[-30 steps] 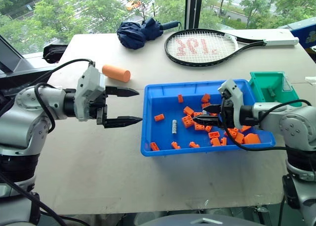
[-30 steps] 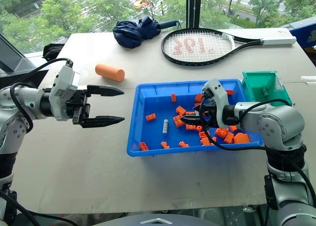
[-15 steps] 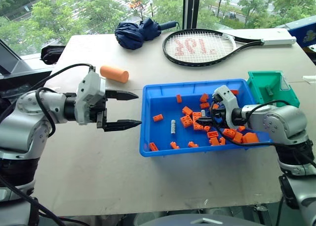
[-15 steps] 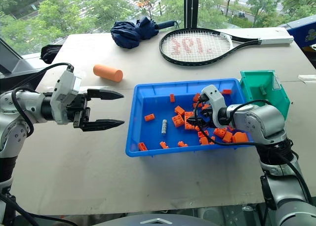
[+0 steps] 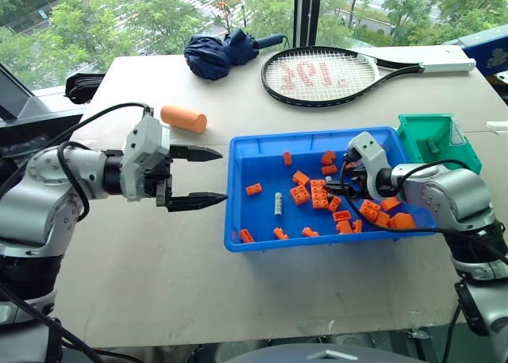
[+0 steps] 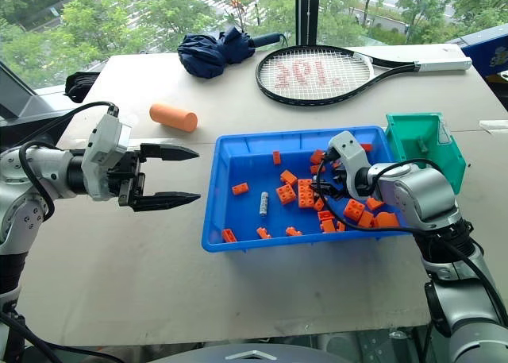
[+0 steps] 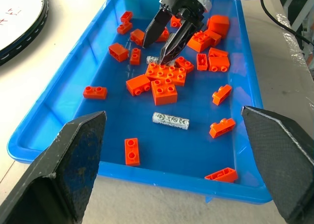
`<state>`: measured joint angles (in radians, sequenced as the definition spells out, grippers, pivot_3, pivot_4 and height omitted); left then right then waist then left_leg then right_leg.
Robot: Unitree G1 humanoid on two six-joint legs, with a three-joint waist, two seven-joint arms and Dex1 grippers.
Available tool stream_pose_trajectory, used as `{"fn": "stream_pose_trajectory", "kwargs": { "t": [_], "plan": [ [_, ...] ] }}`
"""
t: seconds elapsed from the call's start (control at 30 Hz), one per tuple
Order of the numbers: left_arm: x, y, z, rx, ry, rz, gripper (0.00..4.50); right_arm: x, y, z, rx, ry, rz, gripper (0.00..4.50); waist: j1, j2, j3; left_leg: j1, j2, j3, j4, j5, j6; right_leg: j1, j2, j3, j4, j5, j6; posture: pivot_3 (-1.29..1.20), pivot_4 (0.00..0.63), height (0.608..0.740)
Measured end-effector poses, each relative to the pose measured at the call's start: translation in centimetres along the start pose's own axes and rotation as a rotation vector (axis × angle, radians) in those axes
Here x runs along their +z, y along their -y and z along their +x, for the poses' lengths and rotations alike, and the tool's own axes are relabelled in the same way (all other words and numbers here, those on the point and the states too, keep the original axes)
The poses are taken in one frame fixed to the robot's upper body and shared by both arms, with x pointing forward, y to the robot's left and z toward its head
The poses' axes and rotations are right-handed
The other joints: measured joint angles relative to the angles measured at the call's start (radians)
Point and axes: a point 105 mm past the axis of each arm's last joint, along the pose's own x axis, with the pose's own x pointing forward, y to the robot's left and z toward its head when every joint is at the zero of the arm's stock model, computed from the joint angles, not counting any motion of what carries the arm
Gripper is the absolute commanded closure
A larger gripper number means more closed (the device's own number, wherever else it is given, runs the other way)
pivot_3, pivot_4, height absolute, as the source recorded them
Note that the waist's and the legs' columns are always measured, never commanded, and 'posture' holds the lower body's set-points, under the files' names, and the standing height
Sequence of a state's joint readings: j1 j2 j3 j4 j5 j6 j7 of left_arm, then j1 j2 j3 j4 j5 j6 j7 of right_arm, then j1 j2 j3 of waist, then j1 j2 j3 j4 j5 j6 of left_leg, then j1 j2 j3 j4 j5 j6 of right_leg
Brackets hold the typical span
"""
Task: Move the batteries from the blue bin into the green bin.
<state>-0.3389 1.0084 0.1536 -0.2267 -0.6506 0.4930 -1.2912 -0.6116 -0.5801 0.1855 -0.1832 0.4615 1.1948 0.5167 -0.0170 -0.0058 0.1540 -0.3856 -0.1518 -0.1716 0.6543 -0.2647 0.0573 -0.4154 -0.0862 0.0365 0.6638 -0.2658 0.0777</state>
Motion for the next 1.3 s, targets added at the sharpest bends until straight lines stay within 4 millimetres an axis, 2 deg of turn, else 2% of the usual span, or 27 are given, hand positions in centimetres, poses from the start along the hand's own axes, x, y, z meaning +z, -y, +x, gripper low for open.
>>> {"fn": "stream_pose_trajectory", "kwargs": {
  "t": [0.47,0.67,0.87,1.07,1.3],
  "plan": [
    [0.5,0.0,0.2,-0.002,-0.002,0.015,0.00,-0.3,0.2,-0.8,-0.005,-0.029,-0.183,0.77,0.003,-0.001,0.000,0.000,0.000,0.000,0.000,0.000,0.000,0.000,0.000,0.000,0.000,0.000,0.000,0.00,0.150,0.740],
    [0.9,0.0,0.3,-0.006,-0.001,0.027,0.00,-0.1,-0.2,-0.5,0.004,-0.020,-0.197,0.77,0.001,-0.001,-0.001,0.000,0.000,0.000,0.000,0.000,0.000,0.000,0.000,0.000,0.000,0.000,0.000,0.00,0.150,0.740],
    [1.1,-0.1,0.4,-0.006,0.000,0.032,0.00,0.2,-2.4,0.6,0.075,0.002,-0.193,0.77,0.001,-0.001,-0.001,0.000,0.000,0.000,0.000,0.000,0.000,0.000,0.000,0.000,0.000,0.000,0.000,0.00,0.150,0.740],
    [1.1,-0.1,0.4,-0.003,-0.001,0.030,0.00,0.1,-1.3,-0.1,0.021,-0.009,-0.285,0.77,0.005,-0.001,-0.001,0.000,0.000,0.000,0.001,0.000,0.000,0.000,0.000,0.000,0.000,0.000,0.000,0.00,0.150,0.740],
    [1.2,-0.1,0.7,-0.006,0.001,0.028,0.00,0.1,-0.8,-0.4,0.008,-0.009,-0.237,0.77,0.004,-0.001,-0.001,0.000,0.000,0.000,0.001,0.000,0.000,0.000,0.000,0.000,0.000,0.000,0.000,0.00,0.150,0.740]
  ]
}}
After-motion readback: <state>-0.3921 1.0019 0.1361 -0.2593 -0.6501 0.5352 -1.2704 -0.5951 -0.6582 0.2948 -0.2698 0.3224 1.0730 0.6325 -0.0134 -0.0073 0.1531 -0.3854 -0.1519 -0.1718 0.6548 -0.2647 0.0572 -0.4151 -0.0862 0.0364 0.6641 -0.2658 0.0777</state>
